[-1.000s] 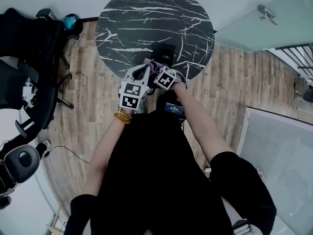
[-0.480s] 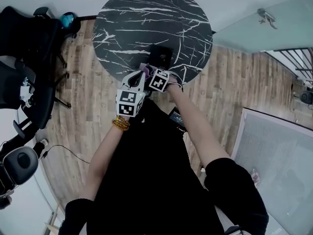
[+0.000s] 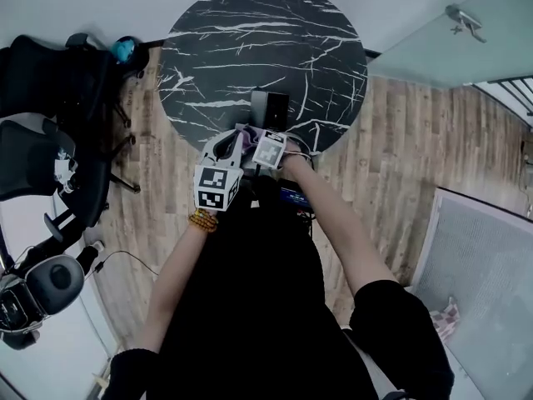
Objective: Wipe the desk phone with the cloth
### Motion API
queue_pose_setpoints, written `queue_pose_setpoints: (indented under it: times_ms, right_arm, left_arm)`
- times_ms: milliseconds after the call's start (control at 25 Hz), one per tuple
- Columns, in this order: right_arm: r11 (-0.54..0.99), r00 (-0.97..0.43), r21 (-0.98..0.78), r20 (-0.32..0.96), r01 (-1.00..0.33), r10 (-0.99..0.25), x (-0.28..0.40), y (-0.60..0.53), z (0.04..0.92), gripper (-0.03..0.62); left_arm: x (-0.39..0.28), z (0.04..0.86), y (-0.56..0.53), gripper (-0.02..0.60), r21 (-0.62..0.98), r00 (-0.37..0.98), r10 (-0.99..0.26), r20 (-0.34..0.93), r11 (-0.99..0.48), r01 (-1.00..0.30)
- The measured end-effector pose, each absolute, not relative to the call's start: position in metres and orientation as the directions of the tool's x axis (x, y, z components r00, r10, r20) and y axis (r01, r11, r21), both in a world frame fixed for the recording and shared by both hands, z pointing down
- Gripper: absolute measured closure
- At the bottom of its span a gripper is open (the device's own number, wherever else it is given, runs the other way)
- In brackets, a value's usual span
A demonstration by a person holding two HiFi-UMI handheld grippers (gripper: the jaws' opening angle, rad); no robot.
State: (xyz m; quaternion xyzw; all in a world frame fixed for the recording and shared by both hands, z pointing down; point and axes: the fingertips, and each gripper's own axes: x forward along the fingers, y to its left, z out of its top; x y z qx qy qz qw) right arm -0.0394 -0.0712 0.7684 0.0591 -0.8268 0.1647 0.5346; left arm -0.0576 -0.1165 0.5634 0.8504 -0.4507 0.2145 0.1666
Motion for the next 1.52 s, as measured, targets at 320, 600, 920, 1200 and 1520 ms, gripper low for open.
queue_pose_setpoints:
  times_ms: [320, 600, 920, 1200, 1520]
  right_arm:
    - [0.933, -0.343, -0.25, 0.927, -0.26, 0.153, -0.026, -0.059, 0.775, 0.54]
    - [0.922, -0.449, -0.318, 0.872, -0.221, 0.193, -0.031, -0.064, 0.762, 0.539]
    - [0.959, -0.667, -0.21, 0.745, -0.191, 0.03, -0.017, -0.144, 0.687, 0.539]
    - [0.962, -0.679, 0.015, 0.706, -0.272, -0.203, -0.008, -0.208, 0.643, 0.539]
    - [0.932, -0.628, 0.064, 0.722, -0.357, -0.29, -0.001, -0.213, 0.648, 0.539]
  left_arm:
    - [-0.046, 0.564, -0.132, 0.569, 0.097, 0.533, -0.712, 0.456, -0.556, -0.825]
    - [-0.039, 0.565, -0.128, 0.568, 0.093, 0.58, -0.679, 0.45, -0.61, -0.787]
    - [-0.043, 0.562, -0.127, 0.569, 0.091, 0.569, -0.695, 0.44, -0.595, -0.798]
    - [-0.036, 0.553, -0.136, 0.569, 0.076, 0.563, -0.712, 0.42, -0.59, -0.804]
    - [-0.014, 0.553, -0.154, 0.569, 0.059, 0.572, -0.704, 0.42, -0.608, -0.792]
